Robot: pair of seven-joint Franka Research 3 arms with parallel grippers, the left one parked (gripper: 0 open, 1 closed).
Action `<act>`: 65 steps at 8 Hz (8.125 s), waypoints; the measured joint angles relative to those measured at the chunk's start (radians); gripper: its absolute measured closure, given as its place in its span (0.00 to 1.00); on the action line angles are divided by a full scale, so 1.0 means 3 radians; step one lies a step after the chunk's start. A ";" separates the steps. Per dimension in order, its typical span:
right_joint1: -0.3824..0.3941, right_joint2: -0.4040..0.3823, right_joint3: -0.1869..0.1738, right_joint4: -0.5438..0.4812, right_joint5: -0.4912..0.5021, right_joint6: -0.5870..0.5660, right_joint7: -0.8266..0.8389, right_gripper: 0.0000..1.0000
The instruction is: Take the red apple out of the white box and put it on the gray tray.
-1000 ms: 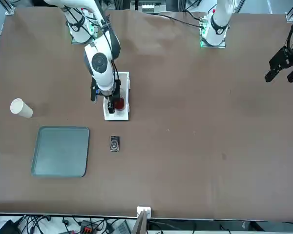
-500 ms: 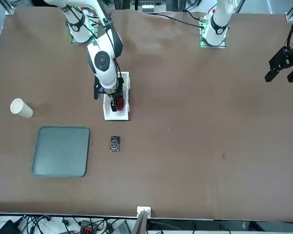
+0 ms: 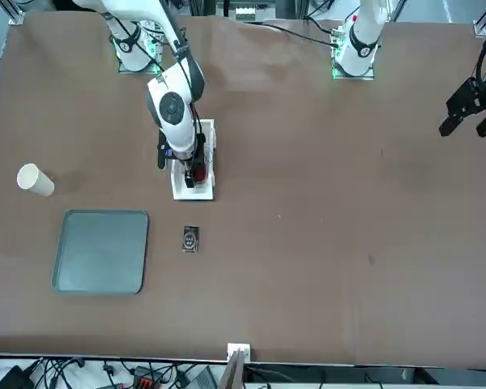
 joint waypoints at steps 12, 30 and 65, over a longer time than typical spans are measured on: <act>-0.0047 -0.0365 -0.0022 0.0127 0.0001 -0.0374 -0.0552 0.20; -0.2383 0.0887 -0.0097 0.1922 0.0340 -0.0949 -0.6820 0.21; -0.2839 -0.0926 0.0699 0.2270 -0.0269 -0.3121 -0.6579 0.00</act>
